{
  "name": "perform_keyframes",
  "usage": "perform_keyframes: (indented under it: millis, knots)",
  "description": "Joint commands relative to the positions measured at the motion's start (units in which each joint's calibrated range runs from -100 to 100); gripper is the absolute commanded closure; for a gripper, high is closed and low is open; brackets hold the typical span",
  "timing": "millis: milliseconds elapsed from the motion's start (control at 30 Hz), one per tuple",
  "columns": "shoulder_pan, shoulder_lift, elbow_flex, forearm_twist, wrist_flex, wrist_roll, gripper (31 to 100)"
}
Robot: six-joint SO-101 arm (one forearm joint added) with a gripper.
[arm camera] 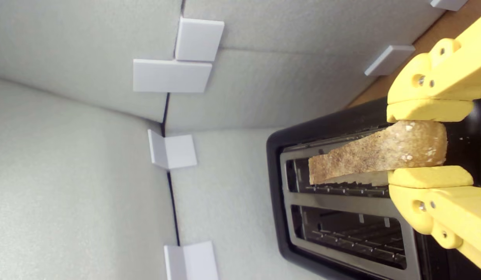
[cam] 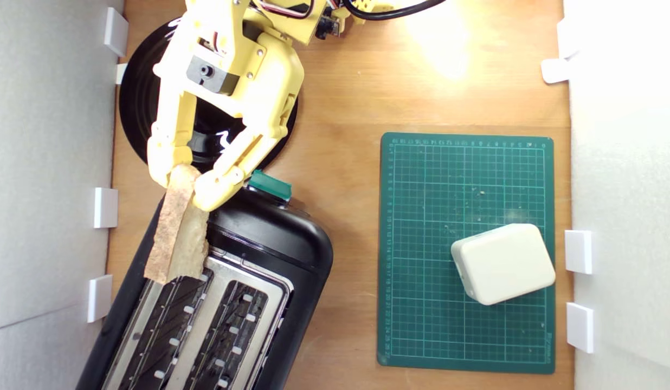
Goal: Pick bread and place in toaster
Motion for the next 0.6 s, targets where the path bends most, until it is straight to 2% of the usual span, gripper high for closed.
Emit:
perform_keyframes:
  millis: [0,567]
  knots:
    - [-0.2,1.1,-4.6,0.2,3.0,0.7,79.9]
    - [0.4,3.9,-4.6,0.0,4.0,1.3,79.9]
